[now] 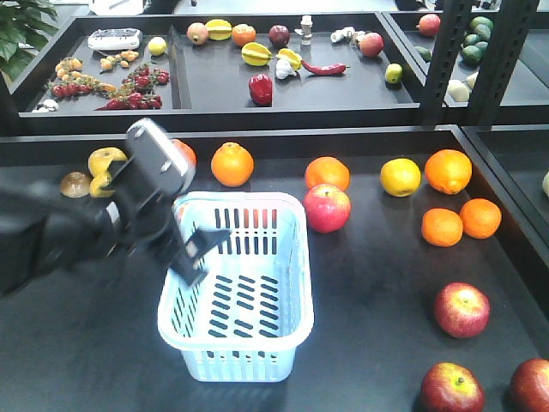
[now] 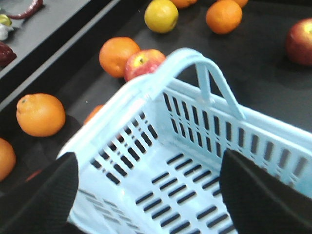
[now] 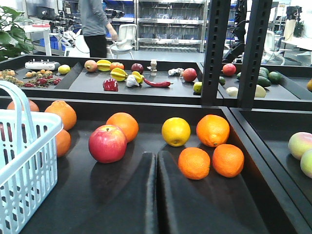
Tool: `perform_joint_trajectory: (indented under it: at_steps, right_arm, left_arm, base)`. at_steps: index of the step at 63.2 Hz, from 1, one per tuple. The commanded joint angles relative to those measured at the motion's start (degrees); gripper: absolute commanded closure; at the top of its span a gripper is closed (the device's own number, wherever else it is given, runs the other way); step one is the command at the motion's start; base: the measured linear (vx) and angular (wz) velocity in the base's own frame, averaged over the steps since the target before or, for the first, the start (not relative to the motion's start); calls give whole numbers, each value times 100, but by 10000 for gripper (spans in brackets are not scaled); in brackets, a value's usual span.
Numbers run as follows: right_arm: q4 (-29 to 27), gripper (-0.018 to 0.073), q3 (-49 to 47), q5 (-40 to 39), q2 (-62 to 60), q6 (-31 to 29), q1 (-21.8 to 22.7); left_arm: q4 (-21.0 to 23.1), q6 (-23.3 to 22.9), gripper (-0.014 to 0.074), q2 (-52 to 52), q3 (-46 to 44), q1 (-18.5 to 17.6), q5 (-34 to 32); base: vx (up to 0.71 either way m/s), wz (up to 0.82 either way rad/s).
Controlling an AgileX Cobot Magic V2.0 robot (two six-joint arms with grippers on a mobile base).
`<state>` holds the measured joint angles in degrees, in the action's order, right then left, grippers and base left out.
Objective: Pick three apples into basket with both arms
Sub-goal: 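Open the left gripper and release the basket handle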
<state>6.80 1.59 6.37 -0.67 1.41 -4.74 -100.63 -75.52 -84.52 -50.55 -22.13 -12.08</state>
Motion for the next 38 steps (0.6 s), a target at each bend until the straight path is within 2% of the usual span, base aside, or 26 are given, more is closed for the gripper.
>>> perform_joint_trajectory:
  at_steps: [1, 7, 12, 19, 26, 38]
  right_arm:
    - [50, 568, 79, -409, -69, -41, 26]
    - [50, 568, 79, -409, -69, -41, 26]
    - [50, 568, 79, -409, -69, -41, 26]
    - [50, 568, 79, -409, -69, -41, 26]
    - [50, 568, 79, -409, -69, -41, 26]
    - [50, 568, 79, -409, -69, -41, 26]
  left_arm:
    - [95, -262, 41, 695, 175, -28, 58]
    - [90, -701, 101, 1263, 352, -23, 121]
    - [90, -1320, 191, 1773, 356, -23, 14]
    - [74, -2153, 379, 2525, 356, -23, -435]
    - [-130, -2639, 591, 3174, 423, -23, -882]
    - [-130, -2993, 604, 4044, 1173, -23, -1139]
  base:
    - [0, 0]
    - [0, 0]
    - [0, 0]
    - [0, 0]
    - [0, 0]
    - [0, 0]
